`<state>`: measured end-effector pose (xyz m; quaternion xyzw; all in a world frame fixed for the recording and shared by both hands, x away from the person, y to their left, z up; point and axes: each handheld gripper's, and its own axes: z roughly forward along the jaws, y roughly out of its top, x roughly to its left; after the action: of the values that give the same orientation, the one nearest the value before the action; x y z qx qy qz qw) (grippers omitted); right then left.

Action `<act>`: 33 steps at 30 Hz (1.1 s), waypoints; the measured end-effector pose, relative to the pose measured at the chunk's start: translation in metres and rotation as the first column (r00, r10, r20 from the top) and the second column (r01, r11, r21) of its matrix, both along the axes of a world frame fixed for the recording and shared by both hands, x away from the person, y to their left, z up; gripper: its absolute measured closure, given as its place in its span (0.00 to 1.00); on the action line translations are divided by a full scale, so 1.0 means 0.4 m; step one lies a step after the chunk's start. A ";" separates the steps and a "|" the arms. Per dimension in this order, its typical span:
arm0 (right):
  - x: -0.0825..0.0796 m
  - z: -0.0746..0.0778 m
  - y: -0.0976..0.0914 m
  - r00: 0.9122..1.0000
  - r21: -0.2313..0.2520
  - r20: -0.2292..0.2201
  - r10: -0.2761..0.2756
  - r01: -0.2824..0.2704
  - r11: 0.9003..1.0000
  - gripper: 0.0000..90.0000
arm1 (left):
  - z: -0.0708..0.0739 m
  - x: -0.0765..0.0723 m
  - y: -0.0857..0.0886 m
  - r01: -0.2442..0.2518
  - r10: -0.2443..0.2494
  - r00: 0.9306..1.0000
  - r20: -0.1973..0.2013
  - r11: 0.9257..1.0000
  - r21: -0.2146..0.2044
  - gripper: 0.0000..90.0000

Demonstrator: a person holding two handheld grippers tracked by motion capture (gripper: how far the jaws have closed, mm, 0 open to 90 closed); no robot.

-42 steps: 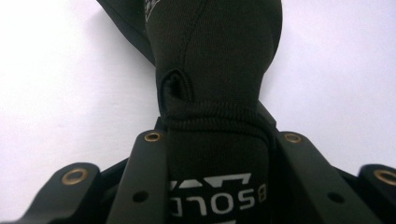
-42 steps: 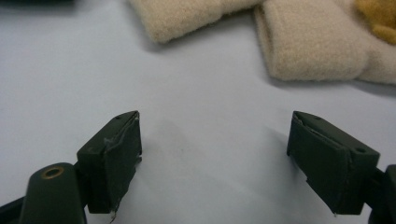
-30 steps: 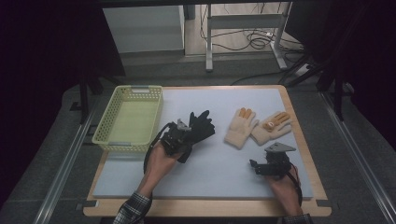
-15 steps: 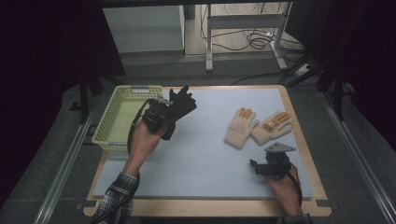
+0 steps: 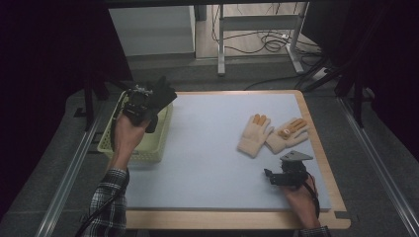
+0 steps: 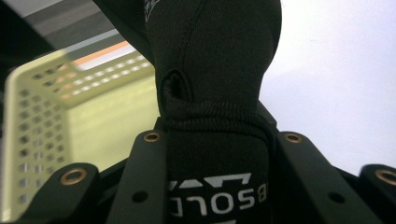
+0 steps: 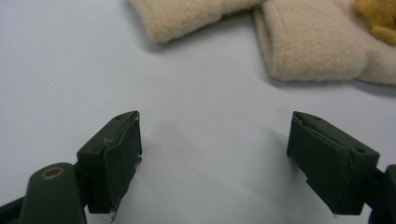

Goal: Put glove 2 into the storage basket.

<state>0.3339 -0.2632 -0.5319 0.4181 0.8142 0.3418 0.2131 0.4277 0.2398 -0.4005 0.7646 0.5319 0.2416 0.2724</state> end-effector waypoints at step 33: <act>0.001 0.000 0.000 1.000 0.003 -0.002 0.000 0.000 1.000 0.20 | -0.256 0.130 0.200 -0.146 0.185 0.916 -0.356 0.980 0.133 0.63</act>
<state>0.3343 -0.2633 -0.5320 0.4188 0.8140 0.3425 0.2115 0.4797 0.3198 -0.5027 0.7614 0.6229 0.1443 0.1070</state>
